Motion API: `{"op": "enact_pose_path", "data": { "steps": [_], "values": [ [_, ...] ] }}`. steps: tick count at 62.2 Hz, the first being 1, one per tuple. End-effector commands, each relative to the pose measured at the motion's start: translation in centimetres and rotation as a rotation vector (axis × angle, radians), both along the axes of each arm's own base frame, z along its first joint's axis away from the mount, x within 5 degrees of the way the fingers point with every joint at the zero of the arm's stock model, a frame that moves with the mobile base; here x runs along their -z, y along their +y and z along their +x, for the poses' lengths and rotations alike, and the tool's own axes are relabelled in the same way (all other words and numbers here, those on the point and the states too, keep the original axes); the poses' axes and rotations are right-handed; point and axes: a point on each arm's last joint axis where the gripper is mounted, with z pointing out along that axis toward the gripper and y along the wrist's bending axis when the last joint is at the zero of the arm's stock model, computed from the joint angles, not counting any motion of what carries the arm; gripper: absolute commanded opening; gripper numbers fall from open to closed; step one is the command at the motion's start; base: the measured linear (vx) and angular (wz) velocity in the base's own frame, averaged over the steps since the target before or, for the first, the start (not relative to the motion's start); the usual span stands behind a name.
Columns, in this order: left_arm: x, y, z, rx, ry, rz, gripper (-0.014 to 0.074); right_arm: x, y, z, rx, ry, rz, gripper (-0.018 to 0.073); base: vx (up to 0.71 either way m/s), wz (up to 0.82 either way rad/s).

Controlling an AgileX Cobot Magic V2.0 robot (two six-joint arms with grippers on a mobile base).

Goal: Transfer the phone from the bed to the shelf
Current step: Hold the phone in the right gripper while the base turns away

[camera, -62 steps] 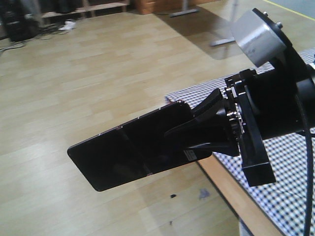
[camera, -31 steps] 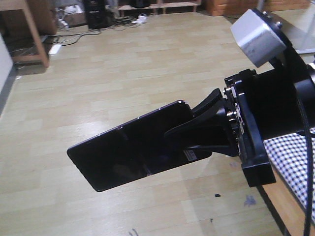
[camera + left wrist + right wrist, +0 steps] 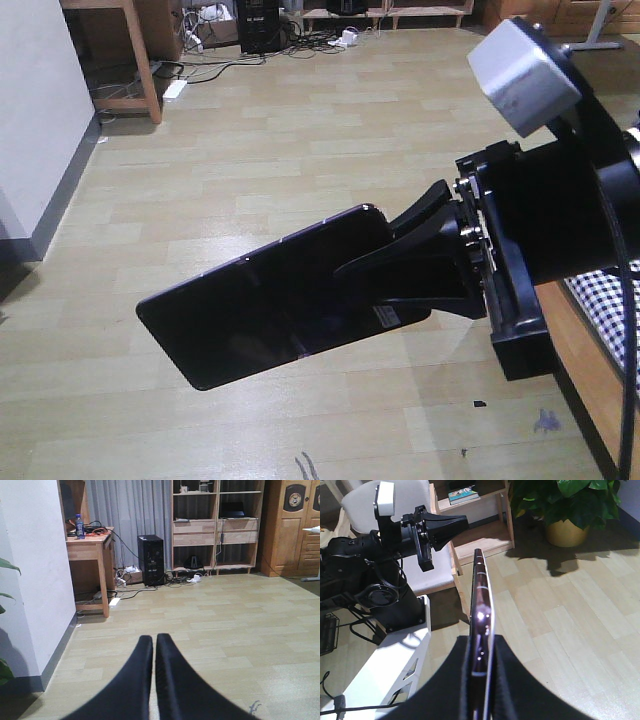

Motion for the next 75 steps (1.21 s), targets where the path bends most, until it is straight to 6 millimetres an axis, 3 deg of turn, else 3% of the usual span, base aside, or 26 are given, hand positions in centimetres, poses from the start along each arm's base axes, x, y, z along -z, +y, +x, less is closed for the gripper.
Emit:
{"op": "enact_pose_path", "data": {
  "steps": [1,75],
  "values": [
    [-1.53,-0.01,-0.19,0.002,-0.103,-0.016,0.0001,-1.85,0.02,-1.19,-0.047,-0.01,0.085,-0.0002,0.0,0.02],
    [-1.53,-0.01,-0.19,0.002,-0.103,-0.016,0.0001,-1.85,0.02,-1.19,-0.047,-0.01,0.085,-0.0002,0.09,0.0]
  ]
}}
